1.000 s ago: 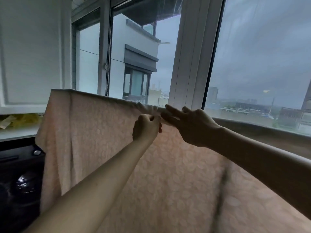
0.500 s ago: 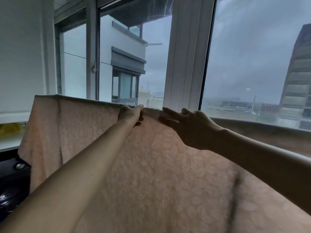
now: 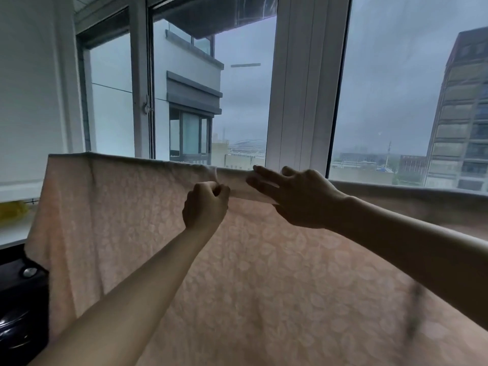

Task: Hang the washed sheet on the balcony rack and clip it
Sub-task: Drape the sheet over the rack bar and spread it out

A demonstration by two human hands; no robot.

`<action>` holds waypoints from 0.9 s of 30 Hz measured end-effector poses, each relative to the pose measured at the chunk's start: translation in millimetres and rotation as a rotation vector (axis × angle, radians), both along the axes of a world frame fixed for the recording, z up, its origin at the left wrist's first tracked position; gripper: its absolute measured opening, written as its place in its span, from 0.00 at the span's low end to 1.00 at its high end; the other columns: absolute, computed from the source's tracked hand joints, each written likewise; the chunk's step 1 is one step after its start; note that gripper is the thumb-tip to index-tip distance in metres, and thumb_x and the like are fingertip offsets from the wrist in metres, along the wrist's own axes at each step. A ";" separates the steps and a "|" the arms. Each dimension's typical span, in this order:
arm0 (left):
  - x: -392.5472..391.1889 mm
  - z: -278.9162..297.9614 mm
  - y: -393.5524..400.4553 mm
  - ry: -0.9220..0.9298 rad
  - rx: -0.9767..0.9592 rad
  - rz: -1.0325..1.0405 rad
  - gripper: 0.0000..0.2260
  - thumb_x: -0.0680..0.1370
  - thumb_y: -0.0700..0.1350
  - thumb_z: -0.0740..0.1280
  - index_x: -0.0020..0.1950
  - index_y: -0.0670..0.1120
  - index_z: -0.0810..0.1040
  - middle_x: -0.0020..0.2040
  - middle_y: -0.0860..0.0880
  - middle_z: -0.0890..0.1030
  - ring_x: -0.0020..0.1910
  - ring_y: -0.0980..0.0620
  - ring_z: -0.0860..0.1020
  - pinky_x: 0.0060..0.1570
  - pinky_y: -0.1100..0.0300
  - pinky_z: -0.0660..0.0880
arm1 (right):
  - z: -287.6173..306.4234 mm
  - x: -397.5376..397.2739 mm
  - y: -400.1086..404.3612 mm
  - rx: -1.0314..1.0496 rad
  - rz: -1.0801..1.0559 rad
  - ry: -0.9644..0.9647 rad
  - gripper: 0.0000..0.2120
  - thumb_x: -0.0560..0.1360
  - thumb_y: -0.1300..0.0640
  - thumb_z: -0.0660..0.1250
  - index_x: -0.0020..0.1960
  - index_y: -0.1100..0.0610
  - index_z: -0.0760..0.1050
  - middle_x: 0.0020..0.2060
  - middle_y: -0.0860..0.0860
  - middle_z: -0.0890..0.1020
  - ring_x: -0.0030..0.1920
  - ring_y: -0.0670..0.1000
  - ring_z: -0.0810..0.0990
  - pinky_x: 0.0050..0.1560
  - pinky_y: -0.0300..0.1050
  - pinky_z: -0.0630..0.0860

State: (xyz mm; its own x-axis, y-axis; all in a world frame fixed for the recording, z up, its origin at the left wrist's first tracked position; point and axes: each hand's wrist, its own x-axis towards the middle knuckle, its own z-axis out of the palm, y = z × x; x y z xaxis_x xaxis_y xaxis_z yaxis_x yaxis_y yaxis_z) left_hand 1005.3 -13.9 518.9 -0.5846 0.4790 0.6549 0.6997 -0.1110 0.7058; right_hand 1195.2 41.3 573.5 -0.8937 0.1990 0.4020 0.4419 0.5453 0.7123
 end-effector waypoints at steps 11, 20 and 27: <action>-4.0 9.8 4.2 -0.156 0.016 -0.109 0.19 0.80 0.52 0.60 0.33 0.46 0.79 0.29 0.51 0.81 0.31 0.50 0.80 0.43 0.49 0.80 | -0.6 -32.3 1.7 -0.006 -0.035 -0.014 0.28 0.82 0.54 0.48 0.77 0.45 0.39 0.78 0.53 0.43 0.59 0.57 0.73 0.43 0.47 0.74; -40.2 49.5 21.3 -0.307 -0.064 -0.011 0.20 0.76 0.60 0.65 0.48 0.42 0.78 0.39 0.47 0.83 0.35 0.50 0.82 0.43 0.54 0.81 | -1.4 -22.6 -2.2 -0.005 -0.048 -0.028 0.28 0.82 0.55 0.49 0.77 0.43 0.40 0.78 0.54 0.43 0.59 0.59 0.72 0.42 0.48 0.74; -53.2 37.4 17.7 -0.126 -0.050 0.027 0.11 0.81 0.48 0.62 0.47 0.43 0.80 0.38 0.47 0.82 0.35 0.51 0.80 0.39 0.54 0.80 | -2.7 -29.4 6.1 -0.005 0.015 0.035 0.27 0.81 0.46 0.51 0.78 0.44 0.46 0.78 0.53 0.53 0.56 0.58 0.77 0.36 0.47 0.75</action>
State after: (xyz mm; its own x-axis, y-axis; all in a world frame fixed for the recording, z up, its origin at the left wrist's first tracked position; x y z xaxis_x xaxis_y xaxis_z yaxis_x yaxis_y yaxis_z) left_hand 952.2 3.8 556.3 -0.6734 0.4927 0.5511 0.6076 -0.0558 0.7923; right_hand 1165.8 47.5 570.8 -0.8819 0.1874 0.4326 0.4583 0.5554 0.6939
